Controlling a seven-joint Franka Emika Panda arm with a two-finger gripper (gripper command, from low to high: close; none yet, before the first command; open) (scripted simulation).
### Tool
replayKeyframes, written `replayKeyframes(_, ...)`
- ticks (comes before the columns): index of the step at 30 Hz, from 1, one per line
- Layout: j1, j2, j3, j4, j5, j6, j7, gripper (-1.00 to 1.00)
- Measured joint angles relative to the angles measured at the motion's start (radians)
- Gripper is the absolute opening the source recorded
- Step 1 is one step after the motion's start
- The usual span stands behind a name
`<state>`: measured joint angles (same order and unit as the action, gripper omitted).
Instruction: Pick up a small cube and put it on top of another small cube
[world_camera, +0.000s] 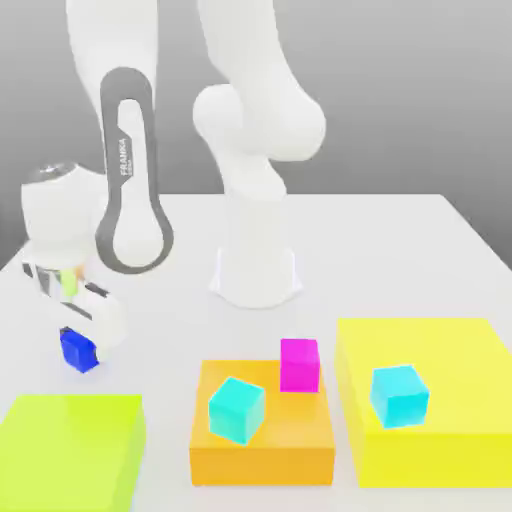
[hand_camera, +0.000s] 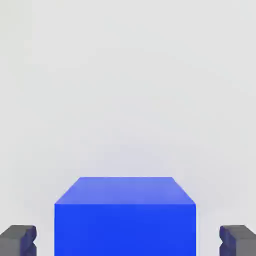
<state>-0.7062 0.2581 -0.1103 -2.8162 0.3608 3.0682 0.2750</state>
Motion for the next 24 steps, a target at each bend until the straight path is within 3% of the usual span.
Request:
replayKeyframes(3, -0.025, 0.017, 0.027, 0.004, 0.009, 0.014, -0.007, -1.00)
replayKeyframes(5, 0.008, -0.014, -0.011, -0.004, -0.014, -0.011, 0.011, -1.00)
replayKeyframes(8, 0.081, -0.111, -0.118, -0.028, -0.152, -0.084, 0.115, -1.00)
replayKeyframes(11, 0.076, -0.222, -0.161, -0.051, -0.315, -0.167, 0.233, -1.00)
replayKeyframes(14, 0.096, -0.273, -0.115, -0.026, -0.353, -0.236, 0.328, -1.00)
replayKeyframes(24, 0.418, -0.344, 0.074, 0.122, -0.334, -0.438, 0.634, -1.00)
